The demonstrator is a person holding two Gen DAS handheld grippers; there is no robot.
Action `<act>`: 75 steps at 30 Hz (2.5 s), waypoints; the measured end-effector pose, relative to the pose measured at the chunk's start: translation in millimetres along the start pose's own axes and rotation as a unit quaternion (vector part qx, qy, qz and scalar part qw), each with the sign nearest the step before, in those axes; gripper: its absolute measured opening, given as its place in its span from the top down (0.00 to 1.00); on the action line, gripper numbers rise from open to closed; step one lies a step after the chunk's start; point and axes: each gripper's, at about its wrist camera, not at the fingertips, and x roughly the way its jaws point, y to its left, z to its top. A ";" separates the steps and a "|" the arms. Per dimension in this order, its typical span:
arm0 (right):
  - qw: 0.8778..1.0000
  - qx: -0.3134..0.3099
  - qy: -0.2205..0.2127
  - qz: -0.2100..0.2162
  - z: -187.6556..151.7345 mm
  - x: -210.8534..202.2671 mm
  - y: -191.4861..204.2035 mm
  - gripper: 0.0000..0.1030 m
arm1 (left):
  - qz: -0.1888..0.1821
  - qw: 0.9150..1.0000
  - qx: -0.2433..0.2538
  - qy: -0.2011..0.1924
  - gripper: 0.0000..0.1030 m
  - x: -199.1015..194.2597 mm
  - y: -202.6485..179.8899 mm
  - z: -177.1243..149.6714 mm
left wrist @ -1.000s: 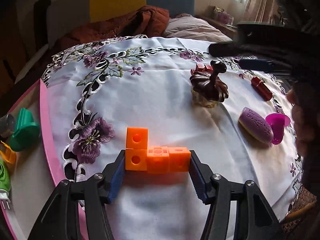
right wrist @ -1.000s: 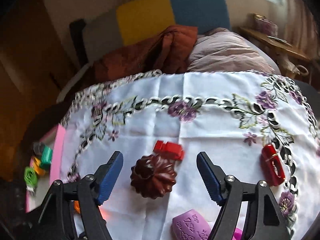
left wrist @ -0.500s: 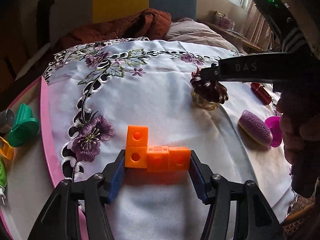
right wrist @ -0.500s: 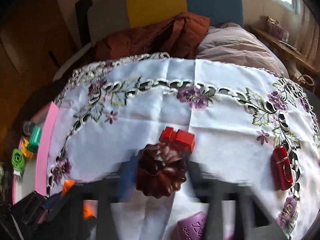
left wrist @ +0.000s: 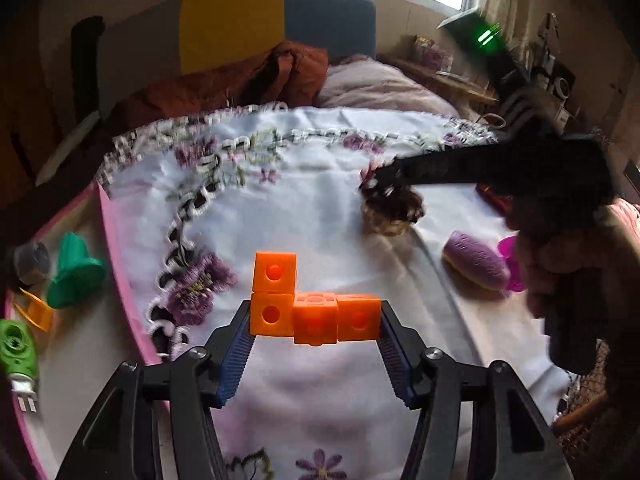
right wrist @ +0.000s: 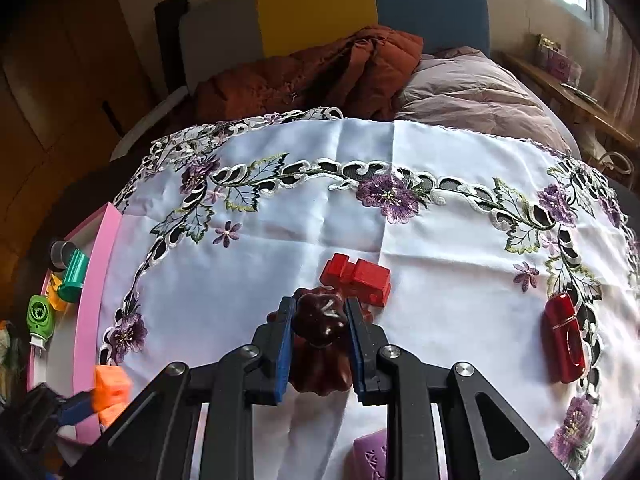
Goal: Organize rigid objects
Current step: 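Carry the orange cube piece into the tray and open the left tool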
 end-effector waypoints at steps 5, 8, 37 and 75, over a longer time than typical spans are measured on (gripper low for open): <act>1.000 -0.009 -0.001 -0.005 -1.0 0.5 1.9 0.76 | 0.002 0.999 0.007 -0.037 0.42 -35.5 2.0 4.1; 1.000 -0.003 0.000 -0.003 -0.9 0.8 1.6 0.76 | 0.011 0.998 0.008 -0.054 0.42 -52.8 7.2 3.9; 0.998 -0.047 -0.010 -0.033 -3.8 0.9 13.3 0.76 | 0.043 0.994 -0.093 -0.047 0.42 -86.5 86.1 -23.1; 0.998 -0.050 -0.005 -0.037 -4.0 0.0 14.1 0.76 | 0.007 0.965 -0.251 0.071 0.42 26.7 193.8 -4.8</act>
